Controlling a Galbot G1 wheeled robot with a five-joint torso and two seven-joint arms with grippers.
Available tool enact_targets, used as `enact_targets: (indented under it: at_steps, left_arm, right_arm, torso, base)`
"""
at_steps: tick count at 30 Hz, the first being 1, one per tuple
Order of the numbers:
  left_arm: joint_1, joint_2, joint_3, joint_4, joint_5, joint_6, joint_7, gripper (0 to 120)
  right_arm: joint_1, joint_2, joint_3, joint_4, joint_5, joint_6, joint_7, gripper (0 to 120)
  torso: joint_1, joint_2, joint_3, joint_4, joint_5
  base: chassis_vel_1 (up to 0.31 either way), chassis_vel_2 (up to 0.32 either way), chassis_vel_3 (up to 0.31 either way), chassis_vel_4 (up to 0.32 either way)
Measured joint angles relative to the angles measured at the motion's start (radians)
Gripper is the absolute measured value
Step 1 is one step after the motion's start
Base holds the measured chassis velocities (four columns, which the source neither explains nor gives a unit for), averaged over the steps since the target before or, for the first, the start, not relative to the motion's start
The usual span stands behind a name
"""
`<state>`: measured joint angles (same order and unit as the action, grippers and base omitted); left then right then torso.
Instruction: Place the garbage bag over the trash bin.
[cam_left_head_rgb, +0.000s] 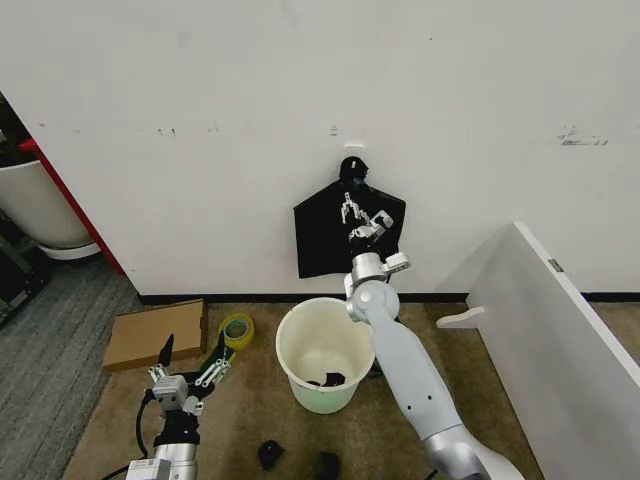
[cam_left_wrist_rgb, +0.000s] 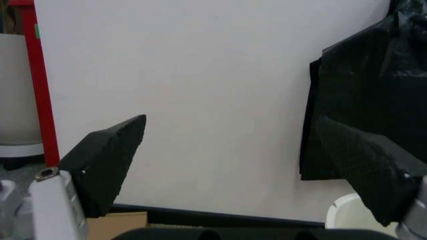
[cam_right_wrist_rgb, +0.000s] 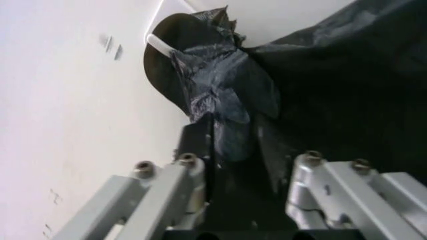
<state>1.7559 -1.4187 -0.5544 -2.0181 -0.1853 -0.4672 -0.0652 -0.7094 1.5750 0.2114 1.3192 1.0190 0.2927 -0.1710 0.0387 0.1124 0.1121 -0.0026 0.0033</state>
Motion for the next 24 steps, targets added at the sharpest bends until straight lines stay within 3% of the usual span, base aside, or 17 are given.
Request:
enact_targets:
  at_steps: [6, 12, 20, 24]
  left_arm:
    - [-0.001, 0.006, 0.002, 0.000, -0.002, -0.001, -0.002, 100]
    - [0.000, 0.011, 0.005, 0.006, -0.002, -0.010, -0.002, 100]
    - [-0.005, 0.017, 0.002, 0.014, -0.004, -0.013, -0.008, 100]
    - [-0.008, 0.017, 0.001, 0.022, -0.005, -0.014, -0.009, 100]
  right_arm:
    - [-0.054, -0.015, -0.011, 0.042, -0.027, 0.001, 0.001, 0]
    - [-0.061, -0.008, -0.011, 0.048, -0.030, 0.004, 0.011, 0]
    - [-0.040, 0.010, -0.011, 0.087, 0.076, -0.025, 0.134, 26]
    - [-0.033, 0.013, -0.010, 0.113, 0.097, -0.071, 0.201, 45]
  torso:
    - [0.000, 0.000, 0.000, -0.0001, 0.0000]
    - [0.000, 0.000, 0.000, -0.0001, 0.0000]
    - [0.000, 0.000, 0.000, 0.0000, 0.0000]
    - [0.000, 0.000, 0.000, -0.0001, -0.0001]
  base:
    - [0.000, 0.000, 0.000, 0.000]
    - [0.000, 0.000, 0.000, 0.000]
    - [0.000, 0.000, 0.000, 0.000]
    - [0.000, 0.000, 0.000, 0.000]
